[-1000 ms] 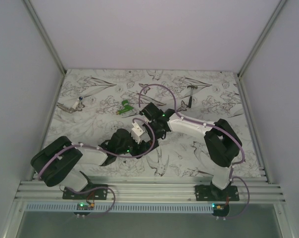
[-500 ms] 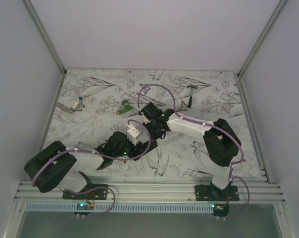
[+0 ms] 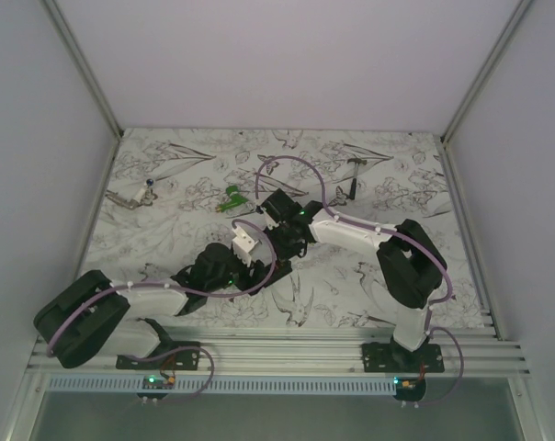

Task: Snap on the fuse box
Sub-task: Install the fuse at the fuse box base.

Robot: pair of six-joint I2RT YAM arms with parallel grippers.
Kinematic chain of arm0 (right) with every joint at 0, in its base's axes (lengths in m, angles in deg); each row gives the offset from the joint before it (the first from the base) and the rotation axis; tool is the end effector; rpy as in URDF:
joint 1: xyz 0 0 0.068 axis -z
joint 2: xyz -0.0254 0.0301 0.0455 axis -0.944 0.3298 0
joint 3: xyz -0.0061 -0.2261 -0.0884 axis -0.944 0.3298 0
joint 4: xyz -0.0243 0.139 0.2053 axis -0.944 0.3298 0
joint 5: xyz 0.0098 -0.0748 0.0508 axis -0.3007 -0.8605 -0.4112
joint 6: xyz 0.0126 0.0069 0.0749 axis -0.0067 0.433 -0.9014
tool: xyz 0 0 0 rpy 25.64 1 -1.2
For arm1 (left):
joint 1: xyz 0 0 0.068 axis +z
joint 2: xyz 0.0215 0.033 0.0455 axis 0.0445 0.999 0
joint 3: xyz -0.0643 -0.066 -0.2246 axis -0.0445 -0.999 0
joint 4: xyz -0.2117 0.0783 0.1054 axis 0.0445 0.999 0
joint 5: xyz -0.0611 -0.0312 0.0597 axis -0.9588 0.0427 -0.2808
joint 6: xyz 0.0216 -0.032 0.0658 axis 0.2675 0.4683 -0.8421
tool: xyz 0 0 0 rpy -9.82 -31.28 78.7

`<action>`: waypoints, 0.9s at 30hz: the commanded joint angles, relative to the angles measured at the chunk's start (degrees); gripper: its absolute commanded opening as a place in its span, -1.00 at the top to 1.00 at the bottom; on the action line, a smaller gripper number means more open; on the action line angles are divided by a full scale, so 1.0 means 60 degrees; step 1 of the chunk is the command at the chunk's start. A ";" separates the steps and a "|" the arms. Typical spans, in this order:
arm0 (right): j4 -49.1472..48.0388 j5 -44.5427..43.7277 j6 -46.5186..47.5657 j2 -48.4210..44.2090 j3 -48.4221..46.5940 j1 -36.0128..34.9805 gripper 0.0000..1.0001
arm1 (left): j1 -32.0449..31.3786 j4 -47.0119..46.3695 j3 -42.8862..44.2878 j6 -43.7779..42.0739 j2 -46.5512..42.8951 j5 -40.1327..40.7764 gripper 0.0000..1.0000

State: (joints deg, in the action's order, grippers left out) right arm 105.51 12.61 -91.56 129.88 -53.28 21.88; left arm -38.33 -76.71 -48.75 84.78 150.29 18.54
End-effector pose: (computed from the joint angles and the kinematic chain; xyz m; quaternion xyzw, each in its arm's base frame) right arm 0.2406 0.2823 0.1350 -0.2713 0.9425 0.1341 0.1418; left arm 0.1915 -0.1807 0.1311 0.2599 0.7539 -0.3232 0.5096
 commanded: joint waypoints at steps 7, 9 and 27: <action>0.0780 -0.0146 0.0143 0.1151 0.0651 -0.0030 1.00 | -0.0032 -0.0036 0.0166 -0.0080 0.0549 -0.0152 -0.19; 0.0780 -0.0131 0.0142 0.1162 0.0660 -0.0031 1.00 | -0.0025 -0.0031 0.0166 -0.0085 0.0601 -0.0177 -0.17; 0.0795 -0.0057 0.0136 0.1231 0.0688 -0.0038 1.00 | -0.0029 -0.0025 0.0511 -0.0108 0.0022 -0.0318 -0.20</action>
State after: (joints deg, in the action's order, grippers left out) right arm 105.76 12.98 -91.53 130.16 -53.52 21.90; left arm -38.33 -76.29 -48.58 84.78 150.36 18.06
